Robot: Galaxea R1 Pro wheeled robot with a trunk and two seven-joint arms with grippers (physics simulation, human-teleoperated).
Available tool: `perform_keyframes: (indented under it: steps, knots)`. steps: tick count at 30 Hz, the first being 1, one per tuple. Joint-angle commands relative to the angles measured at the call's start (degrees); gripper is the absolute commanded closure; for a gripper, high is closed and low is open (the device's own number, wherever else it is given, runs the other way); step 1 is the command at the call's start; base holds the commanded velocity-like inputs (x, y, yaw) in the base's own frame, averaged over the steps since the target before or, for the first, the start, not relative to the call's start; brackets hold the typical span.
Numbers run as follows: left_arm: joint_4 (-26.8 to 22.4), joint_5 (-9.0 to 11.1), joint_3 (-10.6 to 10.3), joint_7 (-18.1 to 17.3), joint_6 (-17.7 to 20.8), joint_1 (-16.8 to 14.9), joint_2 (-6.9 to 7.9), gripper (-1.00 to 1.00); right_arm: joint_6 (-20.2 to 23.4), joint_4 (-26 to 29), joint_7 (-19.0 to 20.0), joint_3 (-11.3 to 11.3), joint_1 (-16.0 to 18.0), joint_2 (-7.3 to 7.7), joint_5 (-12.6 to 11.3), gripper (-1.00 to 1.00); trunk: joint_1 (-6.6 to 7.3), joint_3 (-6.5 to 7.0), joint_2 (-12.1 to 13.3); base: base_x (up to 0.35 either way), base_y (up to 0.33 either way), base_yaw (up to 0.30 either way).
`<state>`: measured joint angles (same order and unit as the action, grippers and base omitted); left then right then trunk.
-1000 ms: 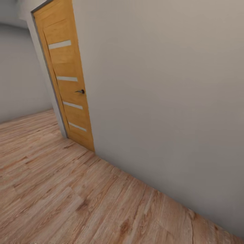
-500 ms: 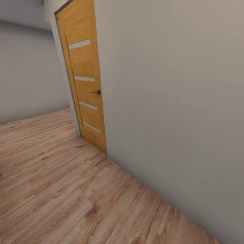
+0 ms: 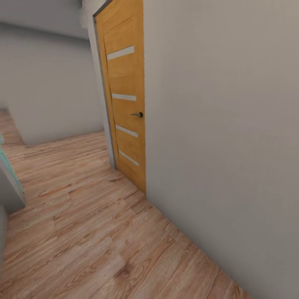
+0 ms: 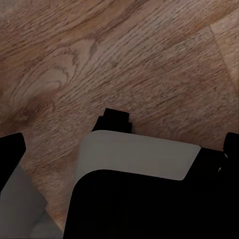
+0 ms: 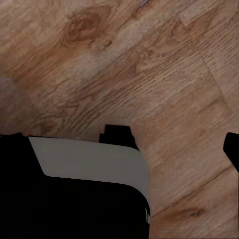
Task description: Move the two storage containers from the living room to the garage. In the garage, place one container on the floor and stack the other container on top of it (either order is fine).
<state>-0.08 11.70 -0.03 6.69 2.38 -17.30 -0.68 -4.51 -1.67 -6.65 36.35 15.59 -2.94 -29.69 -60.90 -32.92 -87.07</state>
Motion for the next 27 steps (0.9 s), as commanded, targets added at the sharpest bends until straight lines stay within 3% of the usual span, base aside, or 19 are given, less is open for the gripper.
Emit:
perform_keyframes:
  steps: [1,27]
  knots:
    - [-0.01,0.34,-0.04,0.17,0.18,-0.05,-0.02,-1.0,-0.32,-0.18,-0.03,0.48,0.05,-0.05,-0.54,-1.0,-0.03,-0.05,-0.02,0.321,0.0,0.275]
    - [-0.01,0.26,-0.06,0.17,0.19,-0.04,-0.02,-1.0,-0.32,-0.18,-0.03,0.57,0.06,-0.05,-0.54,-1.0,-0.03,-0.05,-0.02,0.32,0.0,0.275]
